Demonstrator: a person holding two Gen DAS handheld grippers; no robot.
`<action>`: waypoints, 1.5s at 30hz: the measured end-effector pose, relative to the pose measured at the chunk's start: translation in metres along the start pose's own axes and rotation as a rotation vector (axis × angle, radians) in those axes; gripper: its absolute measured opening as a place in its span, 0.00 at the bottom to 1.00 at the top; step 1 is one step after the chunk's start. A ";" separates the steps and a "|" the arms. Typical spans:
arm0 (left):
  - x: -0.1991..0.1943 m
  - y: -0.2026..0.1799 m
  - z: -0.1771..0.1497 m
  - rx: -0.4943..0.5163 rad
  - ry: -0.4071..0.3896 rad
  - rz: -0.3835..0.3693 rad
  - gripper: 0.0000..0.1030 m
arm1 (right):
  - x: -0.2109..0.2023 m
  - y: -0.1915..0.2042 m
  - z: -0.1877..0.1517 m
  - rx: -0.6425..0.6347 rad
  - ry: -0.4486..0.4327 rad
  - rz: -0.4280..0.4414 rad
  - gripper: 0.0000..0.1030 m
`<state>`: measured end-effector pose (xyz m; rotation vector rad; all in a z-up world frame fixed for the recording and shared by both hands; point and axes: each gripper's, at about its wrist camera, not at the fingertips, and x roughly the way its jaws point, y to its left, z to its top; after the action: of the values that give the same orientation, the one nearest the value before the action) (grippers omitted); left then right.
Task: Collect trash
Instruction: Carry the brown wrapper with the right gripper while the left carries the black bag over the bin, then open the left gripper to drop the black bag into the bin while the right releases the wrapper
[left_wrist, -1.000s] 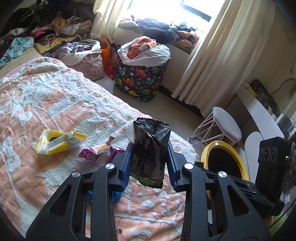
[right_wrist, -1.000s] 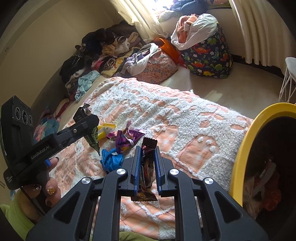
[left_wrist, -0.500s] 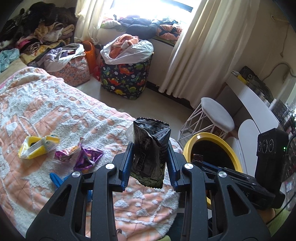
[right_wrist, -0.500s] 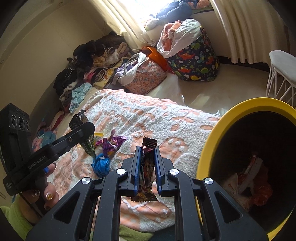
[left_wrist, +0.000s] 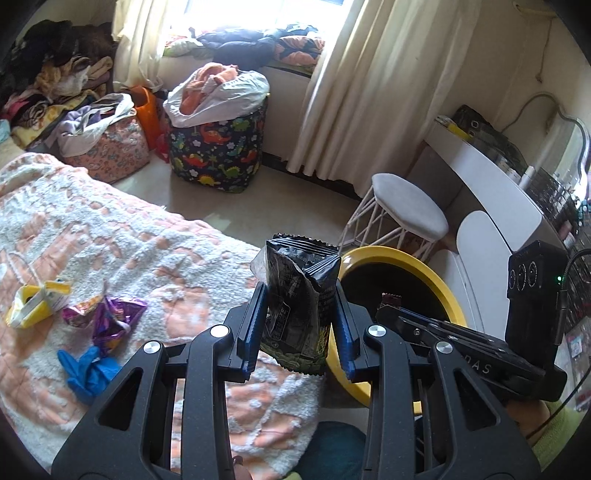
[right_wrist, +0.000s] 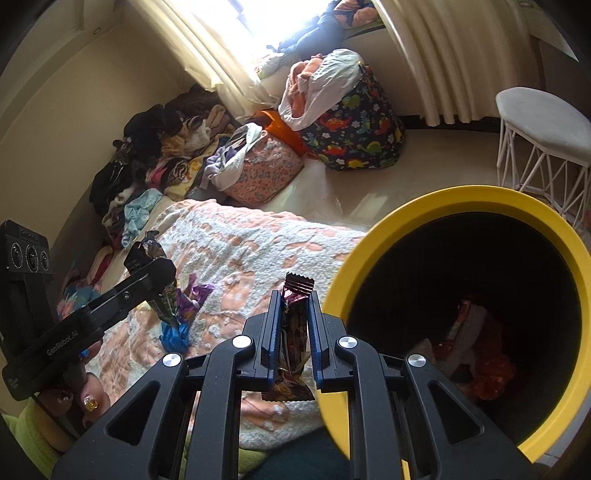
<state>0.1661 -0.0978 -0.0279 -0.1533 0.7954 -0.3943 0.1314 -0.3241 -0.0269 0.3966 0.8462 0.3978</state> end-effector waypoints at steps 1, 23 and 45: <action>0.002 -0.005 0.000 0.008 0.003 -0.005 0.26 | -0.002 -0.003 -0.001 0.006 -0.005 -0.005 0.13; 0.041 -0.082 -0.020 0.148 0.097 -0.106 0.26 | -0.050 -0.078 -0.004 0.147 -0.126 -0.102 0.13; 0.086 -0.123 -0.042 0.215 0.212 -0.161 0.27 | -0.070 -0.123 -0.004 0.238 -0.181 -0.166 0.15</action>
<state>0.1552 -0.2442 -0.0799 0.0269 0.9459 -0.6534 0.1087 -0.4622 -0.0445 0.5689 0.7452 0.1046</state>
